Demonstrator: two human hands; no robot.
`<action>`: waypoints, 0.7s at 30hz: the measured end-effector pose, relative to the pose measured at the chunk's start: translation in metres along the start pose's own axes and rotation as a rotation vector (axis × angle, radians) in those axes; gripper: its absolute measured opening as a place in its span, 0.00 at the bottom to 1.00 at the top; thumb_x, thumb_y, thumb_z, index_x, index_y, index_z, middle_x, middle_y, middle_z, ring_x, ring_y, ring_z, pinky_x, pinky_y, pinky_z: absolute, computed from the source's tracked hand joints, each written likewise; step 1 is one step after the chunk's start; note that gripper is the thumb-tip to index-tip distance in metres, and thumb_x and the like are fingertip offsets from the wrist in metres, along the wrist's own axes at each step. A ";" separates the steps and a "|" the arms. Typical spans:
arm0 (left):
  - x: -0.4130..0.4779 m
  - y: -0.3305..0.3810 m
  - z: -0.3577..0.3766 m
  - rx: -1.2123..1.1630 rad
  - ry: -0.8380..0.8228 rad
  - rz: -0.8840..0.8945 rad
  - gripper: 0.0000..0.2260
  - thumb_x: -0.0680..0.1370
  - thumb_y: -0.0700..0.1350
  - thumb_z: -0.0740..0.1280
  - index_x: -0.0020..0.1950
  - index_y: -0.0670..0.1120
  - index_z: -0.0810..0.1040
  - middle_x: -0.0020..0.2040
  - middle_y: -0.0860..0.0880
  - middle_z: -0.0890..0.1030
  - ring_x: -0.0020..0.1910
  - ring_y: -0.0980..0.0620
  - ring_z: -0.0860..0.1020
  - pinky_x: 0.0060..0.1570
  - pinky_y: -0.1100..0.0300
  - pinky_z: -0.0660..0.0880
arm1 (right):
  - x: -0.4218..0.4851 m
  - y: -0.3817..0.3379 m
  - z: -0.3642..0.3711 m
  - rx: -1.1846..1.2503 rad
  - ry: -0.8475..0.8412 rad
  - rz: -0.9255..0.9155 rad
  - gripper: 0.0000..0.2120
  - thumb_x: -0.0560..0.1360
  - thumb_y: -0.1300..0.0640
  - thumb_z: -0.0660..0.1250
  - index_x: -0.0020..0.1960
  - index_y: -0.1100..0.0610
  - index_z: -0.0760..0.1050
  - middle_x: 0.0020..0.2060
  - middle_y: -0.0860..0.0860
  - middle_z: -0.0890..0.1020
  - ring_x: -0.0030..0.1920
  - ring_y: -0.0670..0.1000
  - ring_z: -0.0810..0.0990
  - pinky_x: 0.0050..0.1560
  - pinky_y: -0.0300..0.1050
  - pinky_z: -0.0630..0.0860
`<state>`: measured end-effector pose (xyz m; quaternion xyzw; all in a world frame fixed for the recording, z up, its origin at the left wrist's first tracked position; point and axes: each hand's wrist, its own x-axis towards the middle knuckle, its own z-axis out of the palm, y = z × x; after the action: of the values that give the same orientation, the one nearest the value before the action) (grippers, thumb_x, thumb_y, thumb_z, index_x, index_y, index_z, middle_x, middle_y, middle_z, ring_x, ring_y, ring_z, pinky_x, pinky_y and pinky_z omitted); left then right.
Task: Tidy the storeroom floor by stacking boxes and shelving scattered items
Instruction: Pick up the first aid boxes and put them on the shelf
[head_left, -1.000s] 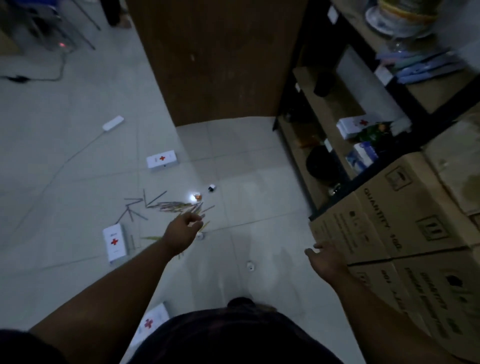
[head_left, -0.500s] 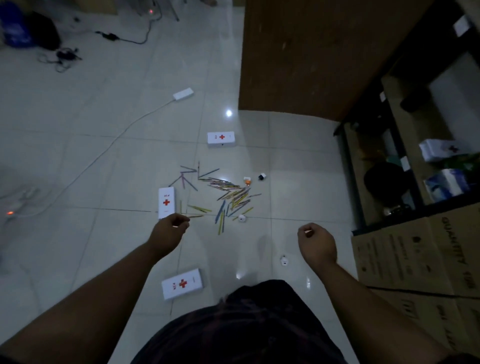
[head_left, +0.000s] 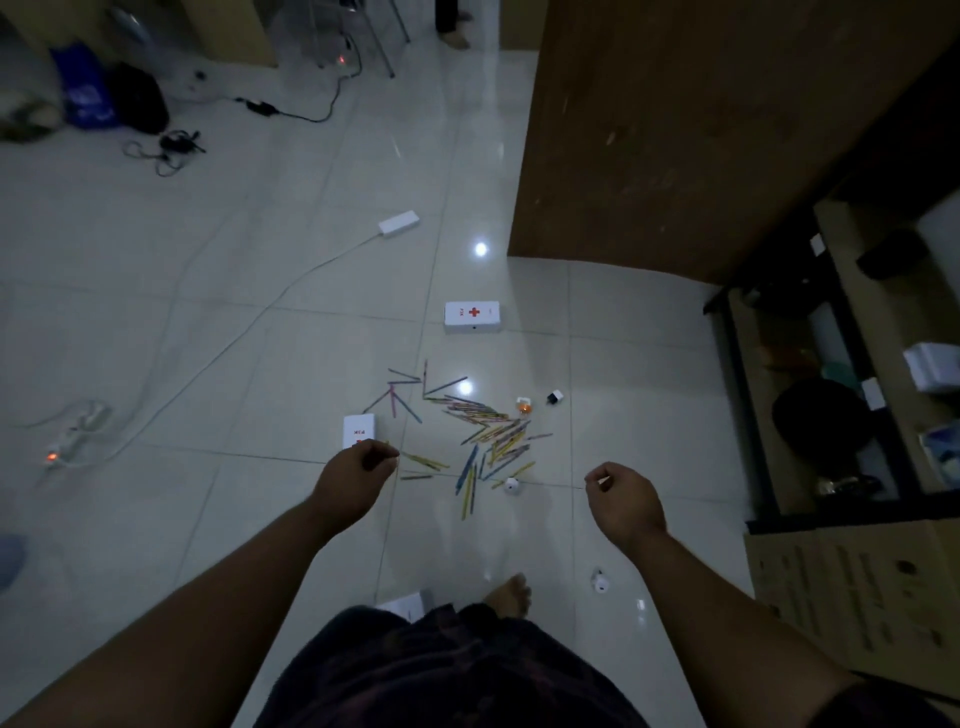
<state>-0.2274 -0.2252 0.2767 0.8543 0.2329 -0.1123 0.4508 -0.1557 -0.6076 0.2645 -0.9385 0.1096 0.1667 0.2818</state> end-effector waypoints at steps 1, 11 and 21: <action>0.007 0.002 -0.005 -0.002 -0.012 0.002 0.05 0.79 0.47 0.71 0.55 0.51 0.83 0.51 0.56 0.84 0.52 0.56 0.81 0.55 0.58 0.75 | 0.006 -0.008 0.001 0.012 -0.003 -0.001 0.06 0.75 0.53 0.68 0.40 0.49 0.80 0.34 0.46 0.83 0.39 0.52 0.83 0.42 0.48 0.82; 0.082 0.009 -0.049 0.071 -0.209 0.134 0.05 0.79 0.47 0.71 0.54 0.50 0.82 0.47 0.55 0.83 0.47 0.59 0.80 0.45 0.71 0.70 | -0.016 -0.068 0.022 0.104 0.031 0.125 0.06 0.76 0.58 0.69 0.43 0.48 0.82 0.34 0.45 0.82 0.35 0.44 0.79 0.35 0.37 0.70; 0.132 -0.034 -0.111 0.241 -0.591 0.280 0.04 0.78 0.47 0.72 0.52 0.49 0.82 0.47 0.53 0.83 0.45 0.54 0.81 0.41 0.57 0.76 | -0.170 -0.107 0.126 0.230 0.190 0.546 0.05 0.77 0.58 0.69 0.46 0.49 0.80 0.36 0.43 0.81 0.43 0.48 0.81 0.53 0.43 0.77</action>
<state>-0.1315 -0.0783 0.2624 0.8556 -0.0417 -0.3185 0.4059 -0.3122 -0.4296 0.2818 -0.8476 0.4019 0.1344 0.3194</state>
